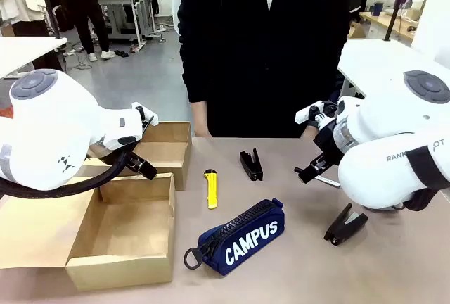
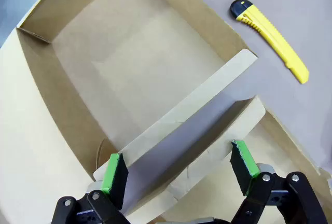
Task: Place items inside the box.
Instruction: Pick up a Pencil pouch or Stapler and place it inside the Mailer Box closest to the robot.
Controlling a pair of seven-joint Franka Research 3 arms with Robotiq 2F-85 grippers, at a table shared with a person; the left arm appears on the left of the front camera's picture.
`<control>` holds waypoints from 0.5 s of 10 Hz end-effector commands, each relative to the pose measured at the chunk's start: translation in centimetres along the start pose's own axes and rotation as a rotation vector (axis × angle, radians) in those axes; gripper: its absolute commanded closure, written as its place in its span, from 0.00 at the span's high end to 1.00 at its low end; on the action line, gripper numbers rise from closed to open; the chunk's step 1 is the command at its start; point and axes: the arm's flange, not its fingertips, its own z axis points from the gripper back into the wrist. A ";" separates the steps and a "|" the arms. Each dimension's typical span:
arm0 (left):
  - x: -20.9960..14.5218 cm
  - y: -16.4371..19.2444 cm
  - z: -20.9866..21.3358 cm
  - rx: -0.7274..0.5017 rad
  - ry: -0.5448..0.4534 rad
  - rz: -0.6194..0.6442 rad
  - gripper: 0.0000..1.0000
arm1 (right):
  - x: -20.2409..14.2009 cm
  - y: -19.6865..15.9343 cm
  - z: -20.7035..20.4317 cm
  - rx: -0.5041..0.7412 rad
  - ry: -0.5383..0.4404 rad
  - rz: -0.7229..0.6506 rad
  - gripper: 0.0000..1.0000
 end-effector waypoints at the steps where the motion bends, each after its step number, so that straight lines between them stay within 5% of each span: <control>1: 0.0 0.0 0.0 0.000 0.000 0.000 1.00 | 0.0 0.0 0.0 0.000 0.000 0.000 1.00; 5: 0.0 0.0 0.0 0.000 0.000 0.000 1.00 | 0.0 0.0 0.0 0.000 0.000 0.000 1.00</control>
